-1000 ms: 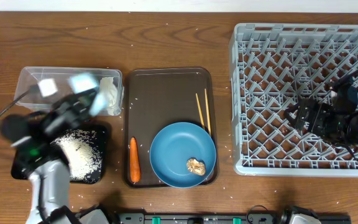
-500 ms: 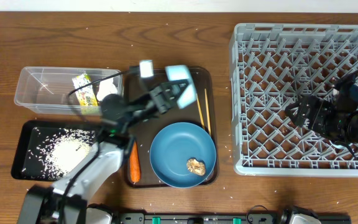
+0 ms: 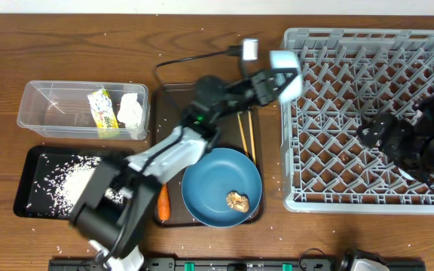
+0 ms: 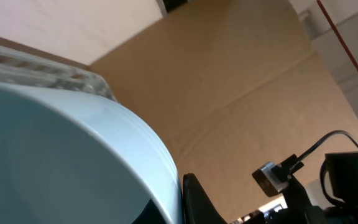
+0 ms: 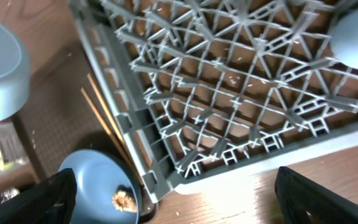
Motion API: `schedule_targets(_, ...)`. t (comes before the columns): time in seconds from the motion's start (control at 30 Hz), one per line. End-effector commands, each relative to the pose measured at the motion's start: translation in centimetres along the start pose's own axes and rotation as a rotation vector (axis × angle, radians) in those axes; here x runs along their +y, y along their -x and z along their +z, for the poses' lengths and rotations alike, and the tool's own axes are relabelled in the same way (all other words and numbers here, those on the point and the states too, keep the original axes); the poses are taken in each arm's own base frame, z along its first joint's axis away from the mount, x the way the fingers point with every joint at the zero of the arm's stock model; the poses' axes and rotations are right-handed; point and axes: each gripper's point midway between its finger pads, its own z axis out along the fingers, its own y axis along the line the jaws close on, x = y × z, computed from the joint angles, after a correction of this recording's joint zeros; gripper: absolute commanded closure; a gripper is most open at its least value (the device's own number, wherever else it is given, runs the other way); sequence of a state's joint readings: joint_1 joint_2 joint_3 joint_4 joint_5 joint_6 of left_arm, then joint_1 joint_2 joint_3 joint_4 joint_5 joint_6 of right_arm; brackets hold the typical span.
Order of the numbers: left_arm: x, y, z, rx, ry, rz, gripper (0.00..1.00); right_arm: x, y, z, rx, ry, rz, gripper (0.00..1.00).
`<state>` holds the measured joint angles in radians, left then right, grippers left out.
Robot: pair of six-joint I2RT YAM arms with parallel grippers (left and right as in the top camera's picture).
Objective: Sort waste into correct bins and load items into the dishwasher rack
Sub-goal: 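Carry the bowl right over the grey dish rack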
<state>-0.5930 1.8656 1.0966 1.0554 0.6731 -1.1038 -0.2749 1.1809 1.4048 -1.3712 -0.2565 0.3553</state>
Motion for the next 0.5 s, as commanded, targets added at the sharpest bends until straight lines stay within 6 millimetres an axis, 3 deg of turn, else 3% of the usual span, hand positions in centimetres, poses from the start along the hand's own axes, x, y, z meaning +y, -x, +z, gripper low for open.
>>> schedule_targets(0.0,-0.7,-0.8,2.6,0.024,-0.044,0.001,0.94,-1.3,0.5,-0.2,-0.021,-0.036,0.07,0.04)
schedule_targets(0.17,-0.2,-2.7,5.0,0.057,-0.063,-0.008,0.94,-1.8,0.3,-0.3,-0.012,-0.047,0.087,0.03)
schedule_targets(0.47,1.1,-5.5,7.5,0.073,-0.051,-0.045,0.94,-1.9,0.1,-0.3,-0.003,-0.051,0.088,0.03)
